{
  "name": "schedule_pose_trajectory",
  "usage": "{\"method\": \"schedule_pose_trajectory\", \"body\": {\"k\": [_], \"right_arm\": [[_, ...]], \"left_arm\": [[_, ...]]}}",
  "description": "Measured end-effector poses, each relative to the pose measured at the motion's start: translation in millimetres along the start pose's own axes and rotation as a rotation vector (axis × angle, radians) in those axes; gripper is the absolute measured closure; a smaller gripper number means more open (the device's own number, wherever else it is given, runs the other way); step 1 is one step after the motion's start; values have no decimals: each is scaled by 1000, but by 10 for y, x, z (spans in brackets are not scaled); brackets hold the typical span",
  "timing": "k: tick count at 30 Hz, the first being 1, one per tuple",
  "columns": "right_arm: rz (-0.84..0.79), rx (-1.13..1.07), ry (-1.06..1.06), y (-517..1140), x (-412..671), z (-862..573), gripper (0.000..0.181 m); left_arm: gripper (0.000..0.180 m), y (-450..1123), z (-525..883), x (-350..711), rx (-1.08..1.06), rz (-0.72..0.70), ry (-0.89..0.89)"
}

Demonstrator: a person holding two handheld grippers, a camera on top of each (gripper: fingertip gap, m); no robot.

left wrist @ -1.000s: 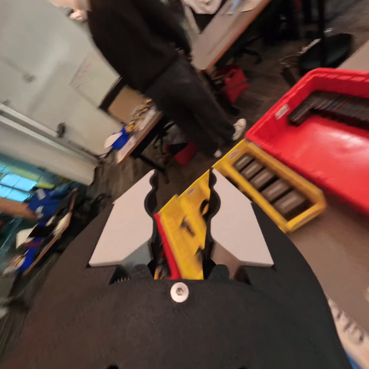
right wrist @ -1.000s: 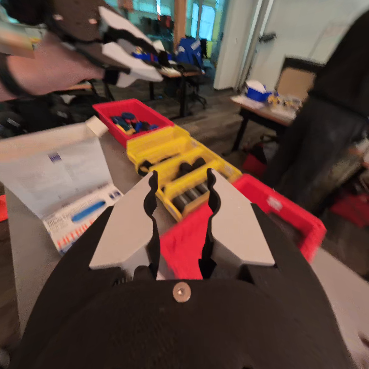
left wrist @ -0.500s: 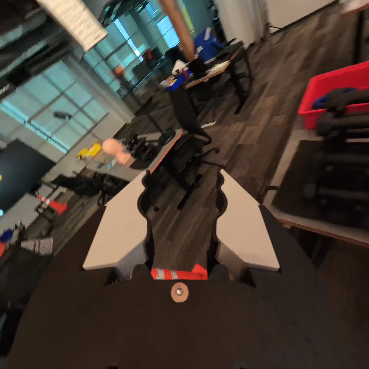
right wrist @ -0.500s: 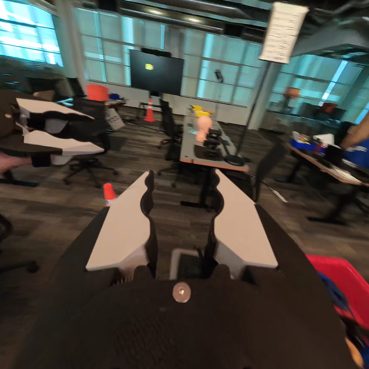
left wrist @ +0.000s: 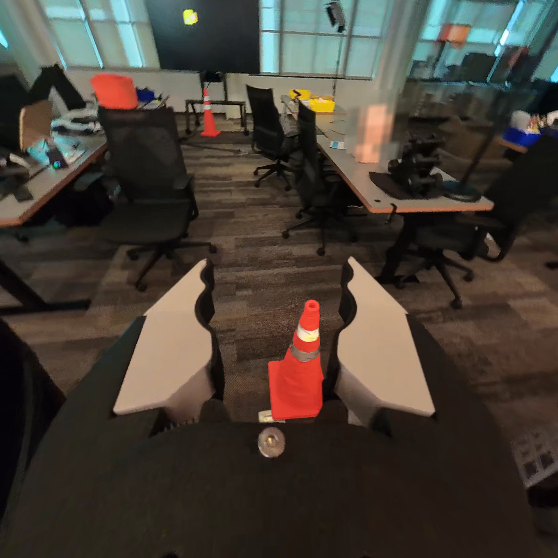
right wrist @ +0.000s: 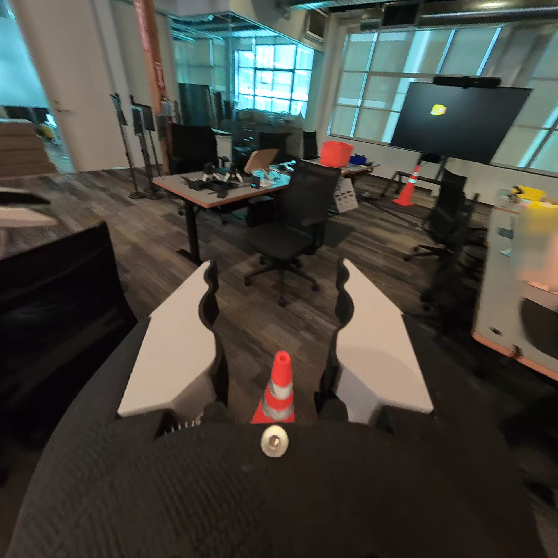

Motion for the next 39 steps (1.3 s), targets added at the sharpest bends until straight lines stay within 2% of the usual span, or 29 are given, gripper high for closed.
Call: {"method": "schedule_pose_trajectory", "body": {"k": [3, 7, 10, 12, 14, 21, 23, 24, 26, 28, 30, 32, 39], "right_arm": [[-28, 80, 30, 1011, 36, 1, 108], [-133, 86, 10, 2267, 122, 3, 114], [-197, 76, 15, 2993, 145, 31, 126], [-196, 69, 49, 3427, 110, 21, 130], [-197, 102, 57, 3844, 115, 37, 139], [-60, 194, -68, 5434, -45, -3, 144], [-44, 211, -55, 6090, -73, -86, 144], [-53, 229, -48, 6456, -64, -119, 144], [-105, 290, -57, 7236, 8, -140, 145], [-125, 336, -86, 8092, 115, -174, 146], [-97, 405, -36, 8885, 272, -148, 145], [-149, 518, -50, 9505, 494, -16, 145], [-174, 583, -82, 11580, 728, 239, 145]], "left_arm": [[89, 75, 741, 12, 31, -12, -130], [94, 371, 1648, 264, 74, -90, -120], [107, 805, 2265, 576, -12, -112, -52], [111, 1127, 2692, 766, -69, -70, -17], [132, 1437, 3131, 937, -117, -66, 16], [139, 2790, 4629, 1208, -110, -32, 133], [143, 3274, 5084, 1211, -105, -10, 126], [151, 3494, 5283, 1207, -128, -1, 95], [154, 3905, 5657, 1195, -205, 8, -9], [163, 4264, 6104, 1123, -195, 24, -28], [161, 4608, 6575, 1057, -114, 43, -24], [162, 4920, 6858, 1065, -127, 78, 5], [155, 5947, 8242, 1250, -57, 232, 195]]}}
Point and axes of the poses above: each gripper's, where its closed fingertips meet, y out along the fingers, x out of its top, z = x × y across the jaws, the point moved 2 cm from there along -y, back along the fingers, and after that the axes turned 3 degrees about -y, right-handed, at the moved point
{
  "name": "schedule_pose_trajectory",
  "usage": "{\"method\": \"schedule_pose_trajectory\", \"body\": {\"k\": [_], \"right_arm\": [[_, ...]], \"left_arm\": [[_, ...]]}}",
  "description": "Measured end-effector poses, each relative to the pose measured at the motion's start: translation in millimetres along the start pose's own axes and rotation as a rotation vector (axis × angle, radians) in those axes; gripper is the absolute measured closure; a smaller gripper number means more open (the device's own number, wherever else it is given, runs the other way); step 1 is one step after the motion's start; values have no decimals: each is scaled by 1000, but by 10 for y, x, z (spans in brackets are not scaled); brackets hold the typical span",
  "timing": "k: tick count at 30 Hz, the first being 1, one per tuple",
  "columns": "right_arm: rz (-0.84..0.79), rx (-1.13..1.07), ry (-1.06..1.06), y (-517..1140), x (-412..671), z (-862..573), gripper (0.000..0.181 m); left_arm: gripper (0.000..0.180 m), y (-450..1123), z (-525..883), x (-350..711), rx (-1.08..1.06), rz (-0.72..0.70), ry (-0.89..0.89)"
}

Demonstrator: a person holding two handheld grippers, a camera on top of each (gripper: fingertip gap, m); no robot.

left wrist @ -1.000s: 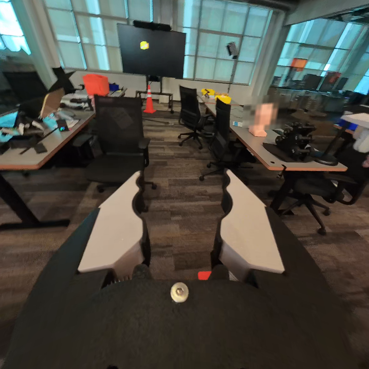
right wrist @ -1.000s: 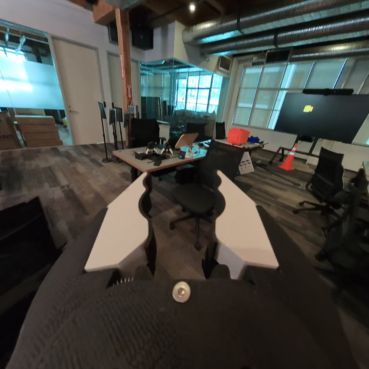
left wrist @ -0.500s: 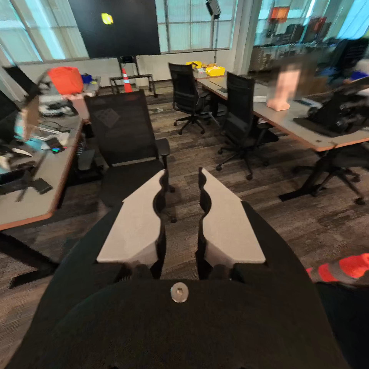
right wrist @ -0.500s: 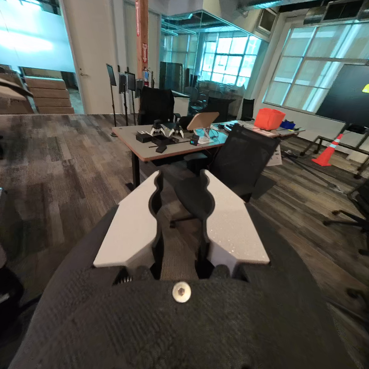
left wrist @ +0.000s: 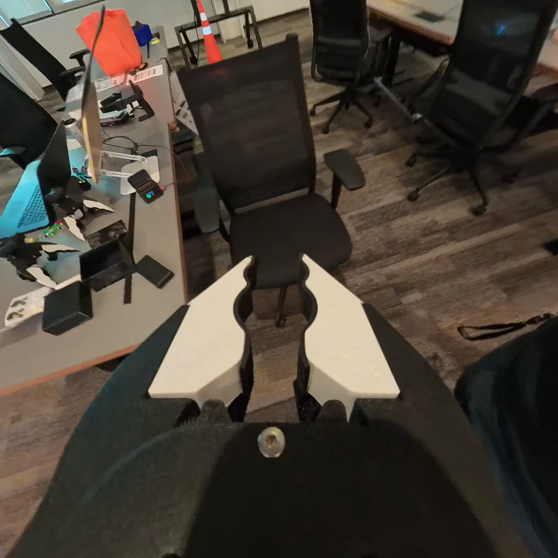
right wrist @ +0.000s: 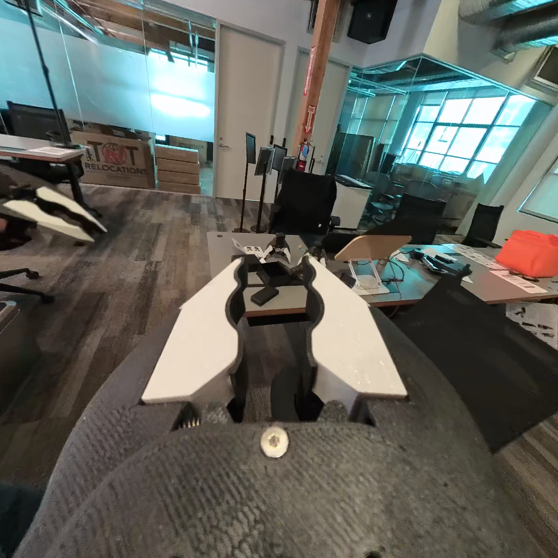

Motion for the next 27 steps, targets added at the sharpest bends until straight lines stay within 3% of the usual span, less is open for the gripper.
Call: {"method": "schedule_pose_trajectory", "body": {"k": [4, 7, 12, 20, 24, 27], "right_arm": [[46, -76, -84, 662, -397, -323, 145], [126, -151, 4, 998, -809, -523, 144], [279, -192, 30, 1298, -1151, -889, 145], [354, -187, 146, 1884, -1661, -1936, 149], [406, -177, 197, 2201, -1871, -2294, 149], [436, -163, 232, 2403, -2053, -2418, 146]], "left_arm": [[158, 795, 1115, 80, -65, 53, 50], [164, 1561, 1759, 153, -181, 95, 17], [172, 2921, 2617, 277, -253, 152, 137], [179, 5238, 3784, 208, -92, 264, 326], [174, 6109, 4225, -30, -134, 454, 335], [176, 6642, 4555, -107, -179, 493, 340]]}}
Point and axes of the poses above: each gripper's, where its closed fingertips meet, y out along the fingers, x out of its top, z = x × y across the jaws, the point moved 2 cm from there along -y, back along the fingers, and after that the axes turned 3 degrees about -y, right-handed, at the moved point
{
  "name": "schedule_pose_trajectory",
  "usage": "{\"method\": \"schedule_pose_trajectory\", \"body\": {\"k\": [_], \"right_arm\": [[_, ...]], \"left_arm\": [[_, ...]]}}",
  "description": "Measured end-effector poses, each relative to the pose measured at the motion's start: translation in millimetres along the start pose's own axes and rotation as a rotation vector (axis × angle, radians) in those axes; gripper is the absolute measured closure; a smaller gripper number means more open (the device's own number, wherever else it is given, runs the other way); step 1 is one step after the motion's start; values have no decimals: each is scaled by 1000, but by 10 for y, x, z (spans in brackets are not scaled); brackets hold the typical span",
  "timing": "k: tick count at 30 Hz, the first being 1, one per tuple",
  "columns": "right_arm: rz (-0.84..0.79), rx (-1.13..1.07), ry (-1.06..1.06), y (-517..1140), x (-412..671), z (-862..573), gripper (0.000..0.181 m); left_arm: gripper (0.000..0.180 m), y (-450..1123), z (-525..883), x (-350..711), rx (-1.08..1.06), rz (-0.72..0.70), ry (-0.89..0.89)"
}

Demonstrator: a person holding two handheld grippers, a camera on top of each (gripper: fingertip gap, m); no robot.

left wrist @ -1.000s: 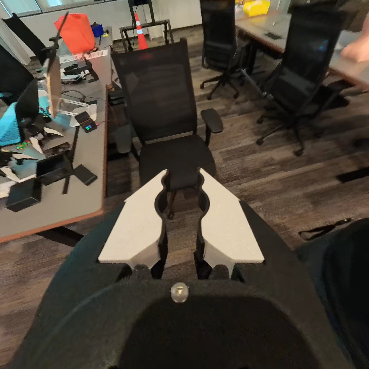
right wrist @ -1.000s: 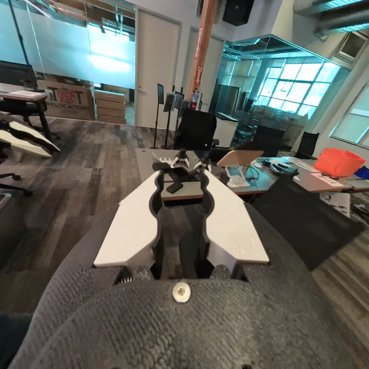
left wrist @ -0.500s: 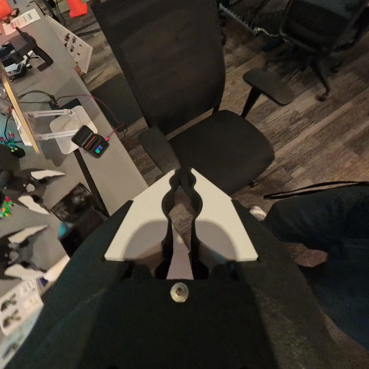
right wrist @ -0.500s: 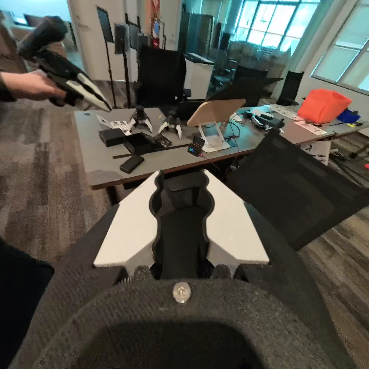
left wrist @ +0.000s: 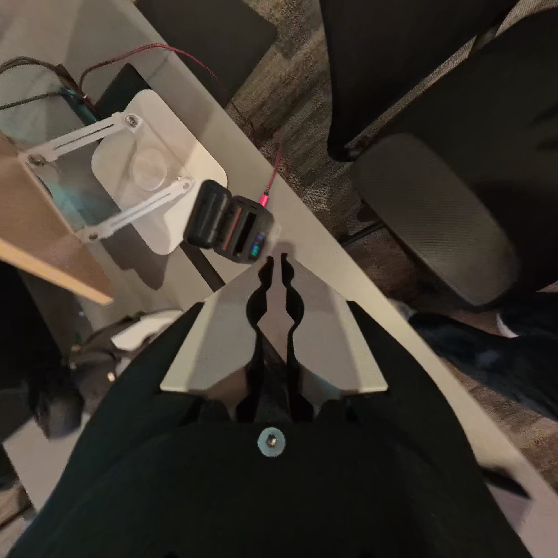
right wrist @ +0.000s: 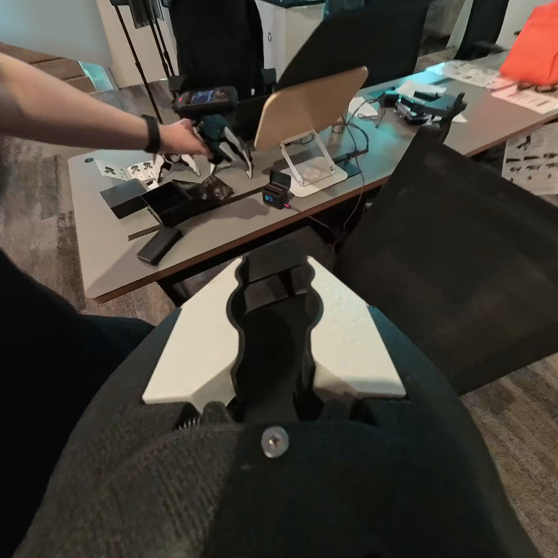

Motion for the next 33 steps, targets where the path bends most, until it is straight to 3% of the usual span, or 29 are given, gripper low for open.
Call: {"method": "schedule_pose_trajectory", "body": {"k": [5, 10, 14, 19, 33], "right_arm": [[101, -79, 94, 402, -168, -98, 142], [92, -124, 230, 858, -115, -80, 137], [132, -116, 197, 1177, 50, -103, 135], [212, -84, 131, 1449, 127, -101, 134], [296, -65, 98, 1571, 75, 3, 133]], "left_arm": [[168, 798, 562, -19, -34, 54, 218], [168, 1241, 661, -164, -158, 111, 358], [176, 1383, 667, -235, -293, 154, 338], [167, 1427, 743, -225, -360, 190, 308], [164, 1441, 759, -208, -289, 166, 366]]}}
Point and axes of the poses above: each gripper's, where its closed fingertips meet, y out along the fingers, x out of its top, z = x × y across the jaws, the point moved 2 cm from there along -y, back along the fingers, and after that the axes turned 3 degrees about -y, right-handed, at the moved point
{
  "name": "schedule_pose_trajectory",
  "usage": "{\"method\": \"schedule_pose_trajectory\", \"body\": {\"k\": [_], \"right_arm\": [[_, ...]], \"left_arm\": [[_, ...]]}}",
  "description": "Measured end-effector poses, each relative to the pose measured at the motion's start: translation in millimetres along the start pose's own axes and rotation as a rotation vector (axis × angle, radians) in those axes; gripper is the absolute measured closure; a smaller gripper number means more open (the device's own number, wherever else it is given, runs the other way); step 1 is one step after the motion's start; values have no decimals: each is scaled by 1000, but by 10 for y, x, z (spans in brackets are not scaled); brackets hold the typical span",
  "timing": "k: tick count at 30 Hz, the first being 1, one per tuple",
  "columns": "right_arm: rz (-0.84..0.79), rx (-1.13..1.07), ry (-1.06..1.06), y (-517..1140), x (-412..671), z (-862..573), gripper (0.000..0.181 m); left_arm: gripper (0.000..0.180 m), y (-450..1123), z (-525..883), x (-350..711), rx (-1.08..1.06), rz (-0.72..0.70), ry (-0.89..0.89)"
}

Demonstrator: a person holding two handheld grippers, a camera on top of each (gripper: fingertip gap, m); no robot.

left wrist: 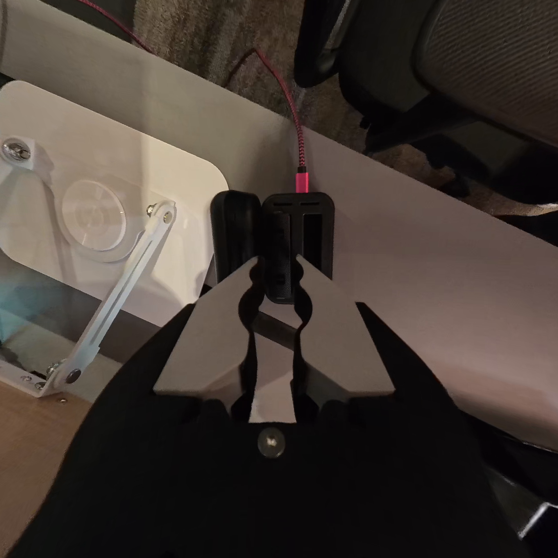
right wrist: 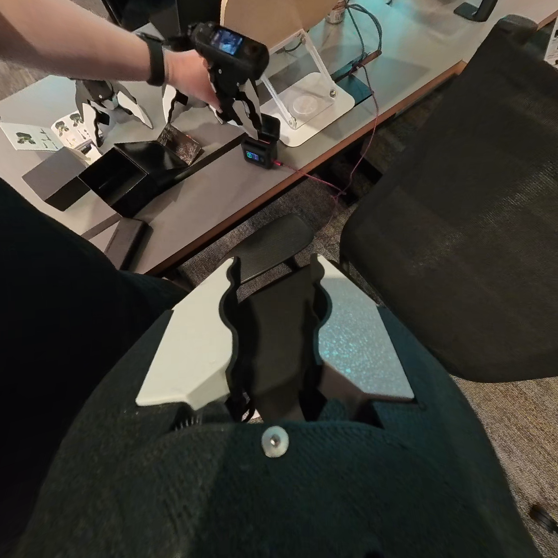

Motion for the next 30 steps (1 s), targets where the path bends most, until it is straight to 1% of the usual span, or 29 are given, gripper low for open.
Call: {"method": "schedule_pose_trajectory", "body": {"k": [1, 3, 4, 7, 14, 16, 24, 30], "right_arm": [[-1, 2, 3, -4, -10, 1, 133], [4, 8, 8, -4, -44, 3, 133], [11, 10, 10, -1, -68, 1, 133], [27, 15, 13, -14, -126, -15, 133], [44, 42, 22, -27, -205, -23, 134], [52, 49, 20, -16, -225, -21, 134], [69, 73, 18, -7, -279, -24, 134], [55, 104, 35, 45, -291, -19, 135]], "left_arm": [[164, -8, -4, 13, 8, -13, -5], [155, -16, 9, 32, 38, -29, -12], [154, -9, 10, 34, 43, -28, -16], [159, 40, -45, -4, 2, 0, -39], [161, 43, -63, -20, -15, 23, -128], [167, 40, -54, -28, -16, 37, -134], [168, 21, -39, -41, -52, 42, -220], [168, -34, -40, -50, 17, 28, -196]]}}
Point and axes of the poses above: each gripper's, where its closed fingertips meet, y out along the fingers, x out of its top, z = x × y across the jaws, the point moved 2 cm from there along -y, back along the fingers, and after that the axes turned 3 degrees about -y, right-handed, at the moved point
